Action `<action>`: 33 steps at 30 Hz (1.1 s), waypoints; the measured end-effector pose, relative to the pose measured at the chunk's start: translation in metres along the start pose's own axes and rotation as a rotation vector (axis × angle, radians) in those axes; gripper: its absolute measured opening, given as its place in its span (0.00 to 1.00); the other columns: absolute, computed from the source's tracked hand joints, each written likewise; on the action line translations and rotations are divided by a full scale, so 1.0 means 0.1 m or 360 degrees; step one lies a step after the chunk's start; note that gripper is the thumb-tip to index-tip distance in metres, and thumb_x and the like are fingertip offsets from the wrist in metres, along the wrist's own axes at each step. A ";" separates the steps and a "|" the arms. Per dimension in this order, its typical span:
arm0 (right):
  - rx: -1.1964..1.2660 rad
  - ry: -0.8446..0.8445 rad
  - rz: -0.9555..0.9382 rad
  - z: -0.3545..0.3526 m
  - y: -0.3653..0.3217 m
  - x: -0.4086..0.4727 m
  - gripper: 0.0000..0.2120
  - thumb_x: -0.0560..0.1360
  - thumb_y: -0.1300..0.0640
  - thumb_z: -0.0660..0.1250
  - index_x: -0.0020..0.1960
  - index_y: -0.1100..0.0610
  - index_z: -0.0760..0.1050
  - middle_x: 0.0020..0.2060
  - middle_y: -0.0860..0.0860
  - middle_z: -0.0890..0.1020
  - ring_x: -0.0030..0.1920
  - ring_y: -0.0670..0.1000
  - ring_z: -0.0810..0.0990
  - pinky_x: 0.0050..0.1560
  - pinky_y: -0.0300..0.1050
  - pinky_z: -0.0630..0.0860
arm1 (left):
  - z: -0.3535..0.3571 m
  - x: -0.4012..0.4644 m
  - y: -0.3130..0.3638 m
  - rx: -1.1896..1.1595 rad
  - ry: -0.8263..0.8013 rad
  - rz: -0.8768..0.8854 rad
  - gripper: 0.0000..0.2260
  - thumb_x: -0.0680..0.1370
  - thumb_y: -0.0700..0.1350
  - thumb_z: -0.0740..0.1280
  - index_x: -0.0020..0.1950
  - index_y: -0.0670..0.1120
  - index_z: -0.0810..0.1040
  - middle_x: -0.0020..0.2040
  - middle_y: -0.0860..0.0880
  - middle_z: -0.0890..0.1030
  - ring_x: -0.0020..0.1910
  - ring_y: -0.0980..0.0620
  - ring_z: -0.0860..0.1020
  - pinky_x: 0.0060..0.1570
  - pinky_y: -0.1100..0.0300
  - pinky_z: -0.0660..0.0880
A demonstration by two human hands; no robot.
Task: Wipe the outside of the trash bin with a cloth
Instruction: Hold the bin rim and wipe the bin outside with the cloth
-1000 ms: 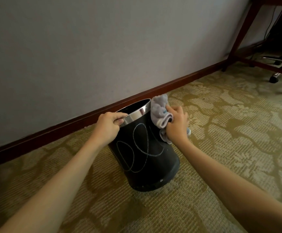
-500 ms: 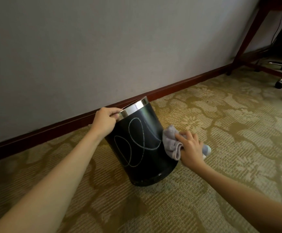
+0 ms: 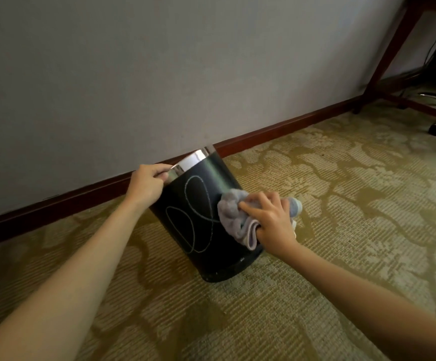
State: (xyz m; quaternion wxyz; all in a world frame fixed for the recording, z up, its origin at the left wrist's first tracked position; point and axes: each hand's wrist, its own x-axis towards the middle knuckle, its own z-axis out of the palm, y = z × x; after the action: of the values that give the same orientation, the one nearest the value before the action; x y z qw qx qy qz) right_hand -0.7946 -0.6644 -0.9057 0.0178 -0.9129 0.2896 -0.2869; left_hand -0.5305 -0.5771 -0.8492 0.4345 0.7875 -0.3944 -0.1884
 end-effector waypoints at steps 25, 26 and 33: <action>-0.0219 -0.0030 -0.0004 -0.21 0.12 0.45 0.24 0.72 0.62 0.69 0.65 0.44 0.74 0.58 0.54 0.76 0.53 0.60 0.70 0.51 0.54 0.64 | 0.35 -0.08 0.36 0.0011 -0.0190 0.0241 0.14 0.79 0.40 0.62 0.61 0.52 0.79 0.61 0.52 0.79 0.63 0.53 0.72 0.56 0.60 0.65; -0.0233 -0.0028 -0.0018 -0.20 0.15 0.39 0.25 0.71 0.63 0.70 0.64 0.45 0.75 0.58 0.54 0.76 0.52 0.60 0.70 0.51 0.55 0.64 | 0.37 -0.07 0.37 0.0017 -0.0199 0.0257 0.14 0.79 0.40 0.62 0.61 0.52 0.79 0.62 0.52 0.79 0.64 0.52 0.72 0.57 0.60 0.64; -0.0356 -0.0331 -0.0165 -0.12 0.42 -0.38 0.21 0.71 0.52 0.57 0.62 0.41 0.76 0.55 0.51 0.78 0.52 0.55 0.69 0.47 0.56 0.68 | 0.32 0.02 0.37 0.0035 -0.0161 0.0179 0.14 0.79 0.39 0.62 0.64 0.48 0.78 0.63 0.49 0.79 0.65 0.49 0.73 0.60 0.60 0.66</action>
State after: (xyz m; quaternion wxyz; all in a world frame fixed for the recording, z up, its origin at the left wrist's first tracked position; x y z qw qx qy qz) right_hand -0.8484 -0.6773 -0.9240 -0.0689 -0.9477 0.2689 -0.1574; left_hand -0.5666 -0.6072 -0.8356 0.4153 0.7583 -0.4615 -0.1989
